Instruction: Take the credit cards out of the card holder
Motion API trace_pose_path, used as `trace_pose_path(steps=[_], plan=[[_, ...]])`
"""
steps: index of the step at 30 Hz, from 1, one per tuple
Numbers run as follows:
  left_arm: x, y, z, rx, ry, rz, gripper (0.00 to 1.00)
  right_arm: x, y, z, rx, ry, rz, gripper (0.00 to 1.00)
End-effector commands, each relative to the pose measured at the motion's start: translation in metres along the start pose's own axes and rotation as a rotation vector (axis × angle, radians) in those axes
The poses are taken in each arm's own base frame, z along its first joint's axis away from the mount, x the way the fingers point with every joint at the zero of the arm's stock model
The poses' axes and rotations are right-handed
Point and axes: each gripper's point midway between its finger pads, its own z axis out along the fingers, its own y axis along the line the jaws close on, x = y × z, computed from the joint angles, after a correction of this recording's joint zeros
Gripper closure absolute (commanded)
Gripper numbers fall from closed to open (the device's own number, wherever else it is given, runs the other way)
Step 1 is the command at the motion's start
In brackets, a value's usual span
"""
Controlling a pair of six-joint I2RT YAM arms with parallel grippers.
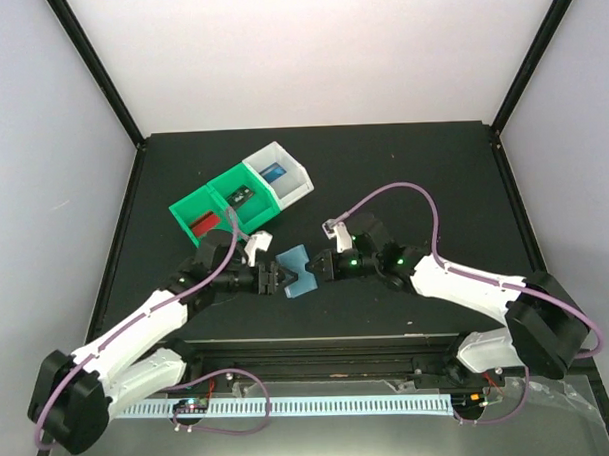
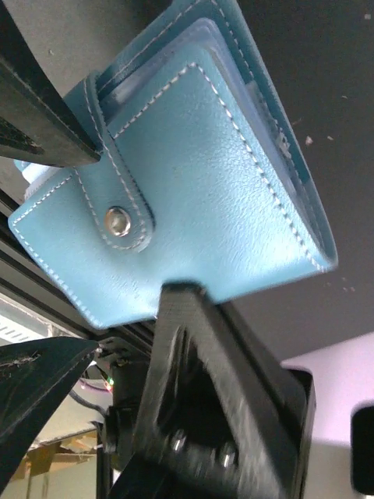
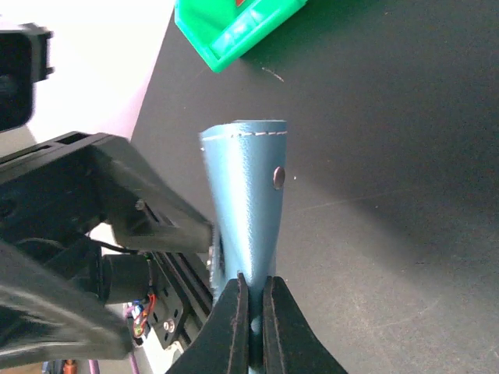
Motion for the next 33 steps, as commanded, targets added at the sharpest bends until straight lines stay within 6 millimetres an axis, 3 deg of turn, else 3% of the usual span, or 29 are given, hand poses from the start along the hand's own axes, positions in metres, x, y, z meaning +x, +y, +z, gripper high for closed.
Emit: trace_pose_path(steps=[1, 11, 18, 27, 33], plan=[[-0.012, -0.003, 0.014, -0.021, 0.001, 0.049, 0.40, -0.014, 0.029, -0.004, -0.052, -0.057, -0.048, 0.99], [0.008, 0.034, 0.043, -0.141, 0.096, 0.032, 0.45, 0.007, 0.028, -0.011, -0.064, -0.056, -0.051, 0.99], [0.009, 0.016, 0.052, -0.028, 0.107, 0.030, 0.48, 0.020, 0.020, -0.003, -0.021, -0.028, -0.056, 0.99], [0.018, -0.002, 0.055, 0.109, 0.146, 0.012, 0.36, 0.024, 0.001, 0.002, 0.081, -0.027, -0.048, 0.99], [0.012, 0.001, 0.049, 0.052, 0.115, 0.024, 0.39, 0.024, -0.008, 0.000, 0.129, -0.038, -0.052, 0.99]])
